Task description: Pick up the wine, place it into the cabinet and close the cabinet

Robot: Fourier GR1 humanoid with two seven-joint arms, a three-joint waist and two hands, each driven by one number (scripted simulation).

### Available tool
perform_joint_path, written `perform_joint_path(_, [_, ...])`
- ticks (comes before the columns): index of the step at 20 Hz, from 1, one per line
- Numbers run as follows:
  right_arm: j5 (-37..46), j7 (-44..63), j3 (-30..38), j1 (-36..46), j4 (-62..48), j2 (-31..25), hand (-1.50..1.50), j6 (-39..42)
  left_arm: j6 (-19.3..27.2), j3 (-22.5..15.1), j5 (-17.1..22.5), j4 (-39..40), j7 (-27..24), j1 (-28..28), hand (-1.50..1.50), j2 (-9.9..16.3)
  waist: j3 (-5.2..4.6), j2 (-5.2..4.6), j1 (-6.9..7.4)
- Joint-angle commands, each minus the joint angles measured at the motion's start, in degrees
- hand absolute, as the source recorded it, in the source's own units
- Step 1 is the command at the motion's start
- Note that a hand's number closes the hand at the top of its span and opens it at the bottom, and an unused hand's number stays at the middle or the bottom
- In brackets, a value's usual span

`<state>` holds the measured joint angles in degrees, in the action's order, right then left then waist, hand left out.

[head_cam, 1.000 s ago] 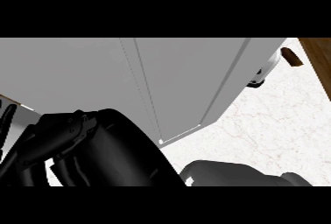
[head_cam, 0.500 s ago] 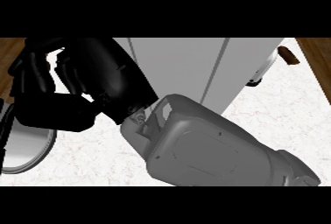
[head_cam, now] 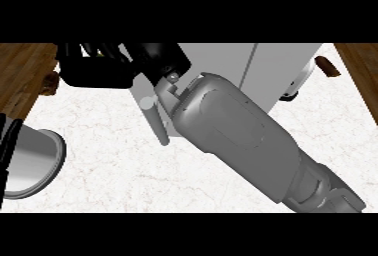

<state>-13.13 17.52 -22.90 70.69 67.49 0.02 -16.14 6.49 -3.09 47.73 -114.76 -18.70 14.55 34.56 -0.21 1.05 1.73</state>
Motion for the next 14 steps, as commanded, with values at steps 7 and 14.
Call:
perform_joint_path(7, [1.79,-7.93,4.42,-2.28,-11.39,-5.66,1.5,5.1,0.28,1.2,-0.46,-0.64,1.87,-2.47,-1.5,0.0,0.2,-1.66,-0.27])
perform_joint_path(14, [3.13,-9.77,4.96,-0.93,-13.18,-7.68,1.5,6.38,0.48,0.92,-0.18,2.26,2.91,-5.26,-1.5,-0.79,0.15,-1.96,-0.7])
